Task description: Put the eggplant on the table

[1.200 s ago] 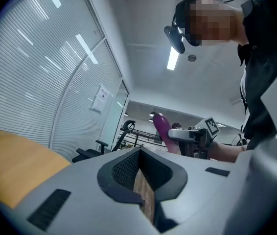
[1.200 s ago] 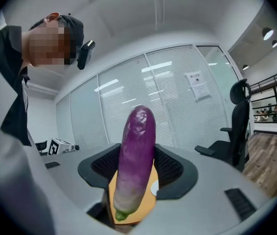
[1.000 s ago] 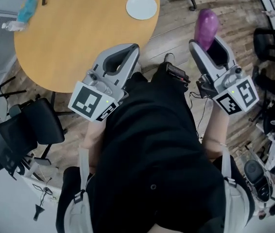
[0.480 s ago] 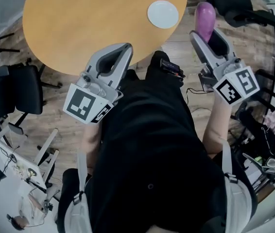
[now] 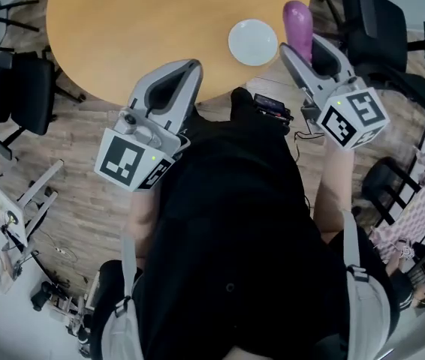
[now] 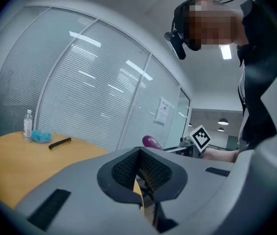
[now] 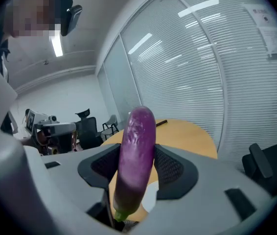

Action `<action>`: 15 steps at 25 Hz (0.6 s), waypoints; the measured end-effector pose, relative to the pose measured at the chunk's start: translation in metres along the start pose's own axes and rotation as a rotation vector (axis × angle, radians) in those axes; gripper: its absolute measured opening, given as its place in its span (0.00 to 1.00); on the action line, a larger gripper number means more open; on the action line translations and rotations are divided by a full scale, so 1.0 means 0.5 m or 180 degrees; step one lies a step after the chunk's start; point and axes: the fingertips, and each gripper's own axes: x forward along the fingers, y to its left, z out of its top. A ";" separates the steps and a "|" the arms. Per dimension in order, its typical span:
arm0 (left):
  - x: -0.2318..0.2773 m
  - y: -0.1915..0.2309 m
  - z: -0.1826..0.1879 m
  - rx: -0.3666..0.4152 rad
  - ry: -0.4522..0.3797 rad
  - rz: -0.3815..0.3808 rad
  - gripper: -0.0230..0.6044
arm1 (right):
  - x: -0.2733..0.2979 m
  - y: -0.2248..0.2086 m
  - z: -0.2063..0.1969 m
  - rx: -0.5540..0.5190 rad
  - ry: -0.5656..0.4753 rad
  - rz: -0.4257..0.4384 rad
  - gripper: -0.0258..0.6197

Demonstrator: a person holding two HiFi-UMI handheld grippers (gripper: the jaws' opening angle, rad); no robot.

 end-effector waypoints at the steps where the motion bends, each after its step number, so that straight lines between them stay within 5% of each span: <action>1: 0.002 0.000 0.000 -0.0020 -0.0022 0.0093 0.06 | 0.014 -0.008 -0.010 -0.0026 0.0084 0.0071 0.37; 15: -0.003 -0.057 -0.067 -0.0244 -0.0171 0.1225 0.06 | 0.144 -0.119 -0.215 -0.0345 0.1114 0.0801 0.37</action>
